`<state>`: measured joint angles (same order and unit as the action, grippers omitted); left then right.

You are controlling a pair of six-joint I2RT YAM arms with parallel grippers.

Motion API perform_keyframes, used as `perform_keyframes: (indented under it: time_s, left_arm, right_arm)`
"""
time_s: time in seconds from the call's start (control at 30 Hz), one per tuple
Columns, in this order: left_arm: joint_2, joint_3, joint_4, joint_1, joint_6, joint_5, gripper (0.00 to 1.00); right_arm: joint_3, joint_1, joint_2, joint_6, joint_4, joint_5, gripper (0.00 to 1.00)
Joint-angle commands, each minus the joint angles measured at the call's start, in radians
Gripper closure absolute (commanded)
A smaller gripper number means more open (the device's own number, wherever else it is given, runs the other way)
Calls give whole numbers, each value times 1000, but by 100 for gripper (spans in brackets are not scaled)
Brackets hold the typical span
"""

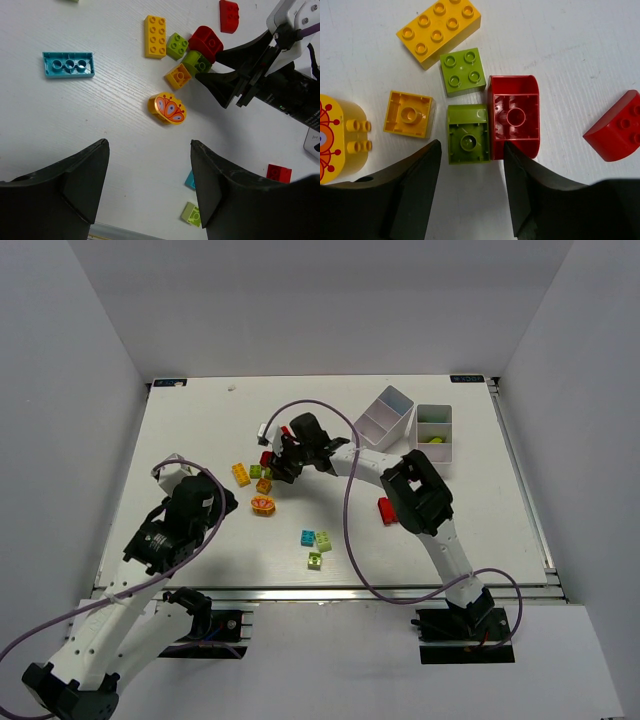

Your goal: Sort the legos into containers by color

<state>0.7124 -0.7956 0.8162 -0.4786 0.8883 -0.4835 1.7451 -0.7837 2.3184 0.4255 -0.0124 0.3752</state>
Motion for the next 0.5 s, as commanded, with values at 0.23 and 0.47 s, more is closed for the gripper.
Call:
perform_keyframes:
  time_s: [0.23,0.47]
  left_arm:
    - [42,-8,-25,6,-12,-14,24]
    - [61,4,-57,8,-23,-1,24]
  right_arm:
    - [-21,18,-31,-21,41,-33,25]
    - [-119,43,-111,9,19,16,24]
